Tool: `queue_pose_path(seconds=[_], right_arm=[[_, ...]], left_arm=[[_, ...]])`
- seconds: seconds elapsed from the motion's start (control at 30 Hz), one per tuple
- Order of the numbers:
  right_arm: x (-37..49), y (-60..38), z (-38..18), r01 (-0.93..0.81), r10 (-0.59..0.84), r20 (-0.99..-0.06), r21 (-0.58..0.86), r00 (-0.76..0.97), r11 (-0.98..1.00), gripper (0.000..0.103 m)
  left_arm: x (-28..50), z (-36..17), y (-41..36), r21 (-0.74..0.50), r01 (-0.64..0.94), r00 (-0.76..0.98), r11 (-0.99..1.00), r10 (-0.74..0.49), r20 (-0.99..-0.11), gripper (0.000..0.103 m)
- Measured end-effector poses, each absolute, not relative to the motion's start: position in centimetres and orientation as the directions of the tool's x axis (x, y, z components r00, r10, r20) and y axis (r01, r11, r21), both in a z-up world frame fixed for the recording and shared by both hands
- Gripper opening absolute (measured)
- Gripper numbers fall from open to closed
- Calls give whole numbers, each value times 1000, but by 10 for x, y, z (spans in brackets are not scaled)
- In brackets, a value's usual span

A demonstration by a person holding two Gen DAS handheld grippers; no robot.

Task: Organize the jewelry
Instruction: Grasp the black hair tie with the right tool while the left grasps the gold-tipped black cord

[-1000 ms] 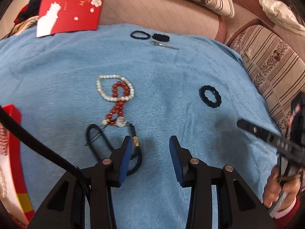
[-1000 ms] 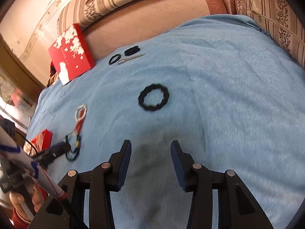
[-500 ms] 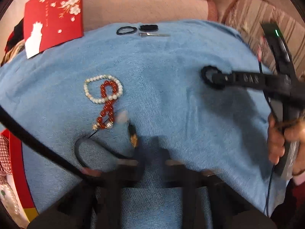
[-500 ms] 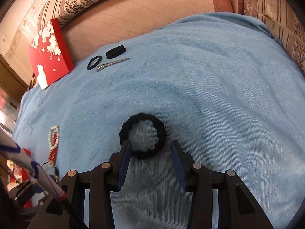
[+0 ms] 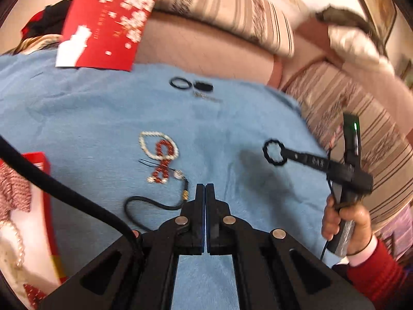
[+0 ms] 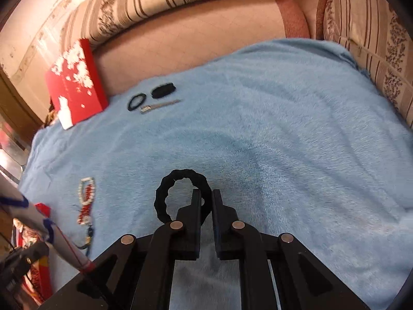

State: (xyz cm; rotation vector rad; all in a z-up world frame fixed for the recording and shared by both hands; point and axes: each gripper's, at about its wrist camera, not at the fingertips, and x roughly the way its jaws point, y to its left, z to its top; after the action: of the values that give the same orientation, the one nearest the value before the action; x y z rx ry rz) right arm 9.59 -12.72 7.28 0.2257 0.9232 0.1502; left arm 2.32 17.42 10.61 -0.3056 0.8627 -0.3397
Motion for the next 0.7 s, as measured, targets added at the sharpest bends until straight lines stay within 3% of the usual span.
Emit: queue_pose_path(seconds=[0.13,0.27,0.33,0.4,0.43,0.7], right_arm=[[82,-114,91,-78,246,-758,250,604,965,8],[73,-100,92,-93,243,-766,235,595,968,8],[68,-100,90,-86,255,-769,254,586,963,9],[63,-100,88,-86,280,-768,283,576,955,9],[61,-100,86,-88,284,-769,287,572,954,9],[58,-92,44,-117,274,-822,249,500,961,10]], left_arm=[[15,113,193,-403,156,626,902,-406,-666,0],[23,95,175,-384,194,558,903,-423,-713,1],[29,79,155,-319,209,528,924,-381,-759,8],[35,64,138,-264,221,507,939,-342,-791,28],[39,57,131,-230,226,503,946,-316,-805,32],[64,26,118,-164,193,475,967,-238,-847,35]])
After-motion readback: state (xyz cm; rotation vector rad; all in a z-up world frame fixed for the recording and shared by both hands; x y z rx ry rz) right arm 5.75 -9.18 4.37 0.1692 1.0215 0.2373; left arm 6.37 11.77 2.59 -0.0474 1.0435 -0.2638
